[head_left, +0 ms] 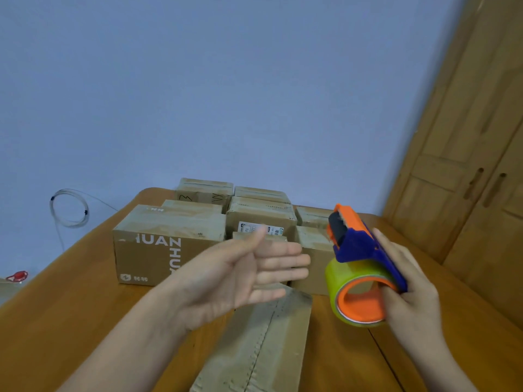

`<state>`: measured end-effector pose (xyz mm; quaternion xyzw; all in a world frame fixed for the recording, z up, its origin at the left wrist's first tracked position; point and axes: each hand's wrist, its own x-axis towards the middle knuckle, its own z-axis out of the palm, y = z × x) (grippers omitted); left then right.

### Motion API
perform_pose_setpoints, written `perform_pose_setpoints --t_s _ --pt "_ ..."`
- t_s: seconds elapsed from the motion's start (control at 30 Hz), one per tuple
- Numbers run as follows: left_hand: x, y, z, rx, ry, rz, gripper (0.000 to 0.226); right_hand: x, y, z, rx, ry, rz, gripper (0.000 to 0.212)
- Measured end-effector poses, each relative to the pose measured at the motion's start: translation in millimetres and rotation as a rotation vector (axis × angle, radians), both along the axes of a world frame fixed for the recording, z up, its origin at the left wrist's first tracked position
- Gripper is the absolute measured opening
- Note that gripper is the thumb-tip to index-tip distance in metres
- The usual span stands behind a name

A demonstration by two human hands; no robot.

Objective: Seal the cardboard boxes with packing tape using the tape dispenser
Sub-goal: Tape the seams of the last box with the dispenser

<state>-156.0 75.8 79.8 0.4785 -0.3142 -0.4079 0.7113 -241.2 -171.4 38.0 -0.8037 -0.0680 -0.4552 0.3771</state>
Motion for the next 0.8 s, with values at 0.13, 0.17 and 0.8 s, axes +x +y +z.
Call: perform_pose_setpoints --t_s 0.13,0.17,0.8 --pt "-14.2 -11.8 -0.6 0.06 -0.093 0.271 0.036 0.4 6.5 -0.6 0.092 0.009 0.07 0.087" --pt "-17.0 -13.5 -0.8 0.06 -0.103 0.315 0.034 0.7 7.6 -1.4 0.087 0.014 0.076 0.086" --pt "-11.0 -25.7 12.0 0.275 -0.273 0.325 0.061 7.1 -4.7 -11.3 -0.258 -0.042 -0.083 0.098"
